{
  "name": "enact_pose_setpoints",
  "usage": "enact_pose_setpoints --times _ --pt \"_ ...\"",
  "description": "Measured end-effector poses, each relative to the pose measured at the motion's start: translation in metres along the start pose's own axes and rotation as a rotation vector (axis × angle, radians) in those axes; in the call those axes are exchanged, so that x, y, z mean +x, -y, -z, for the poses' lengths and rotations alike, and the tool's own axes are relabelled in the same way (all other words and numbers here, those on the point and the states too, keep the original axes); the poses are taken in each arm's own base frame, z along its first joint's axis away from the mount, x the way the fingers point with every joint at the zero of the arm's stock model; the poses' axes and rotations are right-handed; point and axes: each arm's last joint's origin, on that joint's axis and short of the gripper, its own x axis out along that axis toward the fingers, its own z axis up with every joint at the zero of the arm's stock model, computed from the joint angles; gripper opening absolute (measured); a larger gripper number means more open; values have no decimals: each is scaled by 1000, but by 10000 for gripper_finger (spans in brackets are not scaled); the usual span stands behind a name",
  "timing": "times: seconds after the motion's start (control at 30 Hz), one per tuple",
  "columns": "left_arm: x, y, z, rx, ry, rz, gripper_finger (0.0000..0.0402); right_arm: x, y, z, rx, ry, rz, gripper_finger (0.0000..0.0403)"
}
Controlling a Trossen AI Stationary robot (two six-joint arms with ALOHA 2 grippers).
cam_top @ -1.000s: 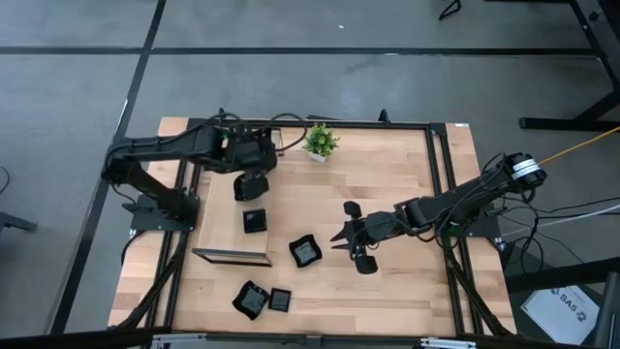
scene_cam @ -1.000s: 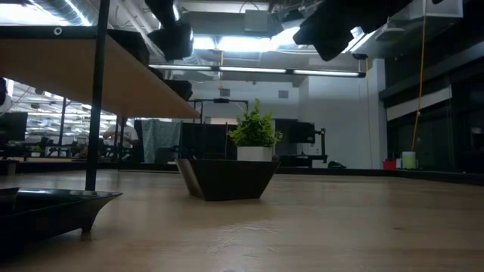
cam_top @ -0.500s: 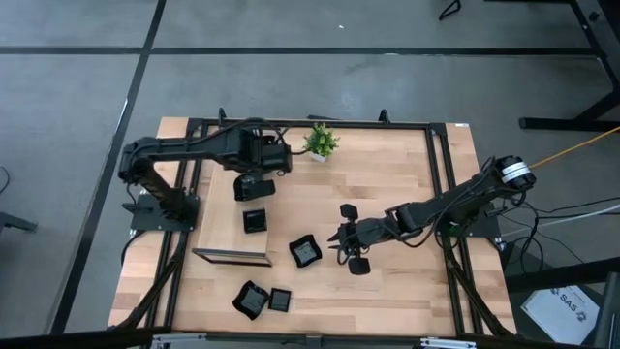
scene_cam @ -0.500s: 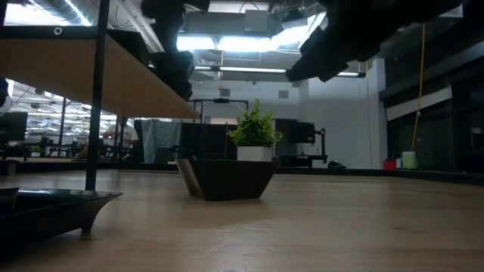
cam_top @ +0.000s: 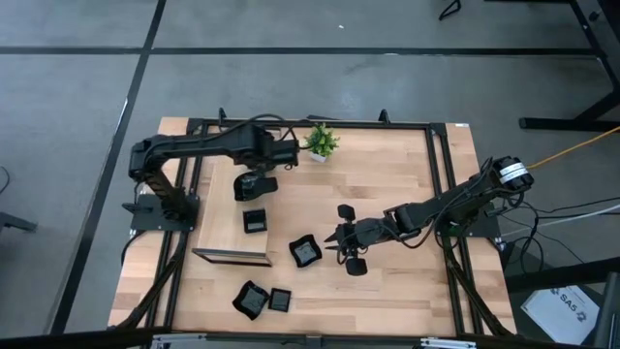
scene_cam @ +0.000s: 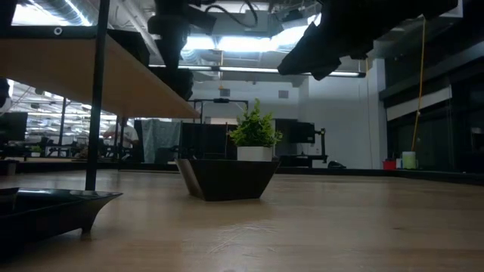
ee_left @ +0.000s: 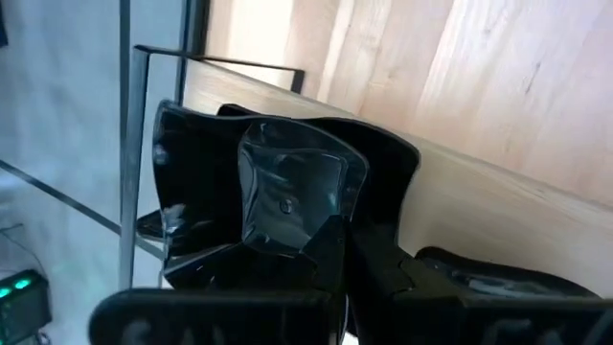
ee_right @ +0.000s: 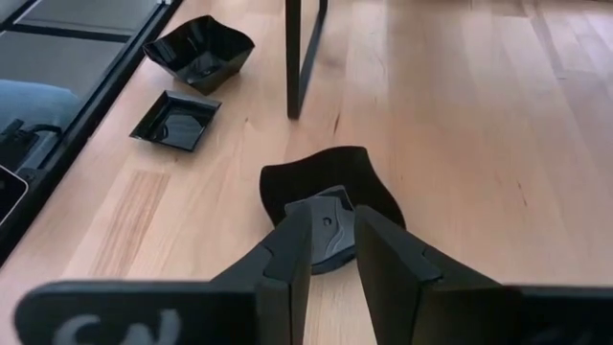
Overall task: Pick & Place Mini shaped plates
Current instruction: Stack the black distorted square plate on top of the black distorted square plate on the shelf
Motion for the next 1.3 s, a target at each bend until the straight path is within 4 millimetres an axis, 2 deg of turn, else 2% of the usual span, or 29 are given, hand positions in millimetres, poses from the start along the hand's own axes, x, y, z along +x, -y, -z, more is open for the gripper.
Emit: enact_pose_setpoints --times 0.27,0.7,0.9,1.3 --pt "7 2 -4 9 -28 22 8 0 0 0 1 2 -3 83" --pt "1 5 3 24 -50 23 86 0 0 0 2 4 -11 83" --pt "-17 14 12 53 13 46 95 0 0 0 2 4 -11 83" --pt "-81 28 57 29 279 102 95 0 0 0 2 4 -11 83"
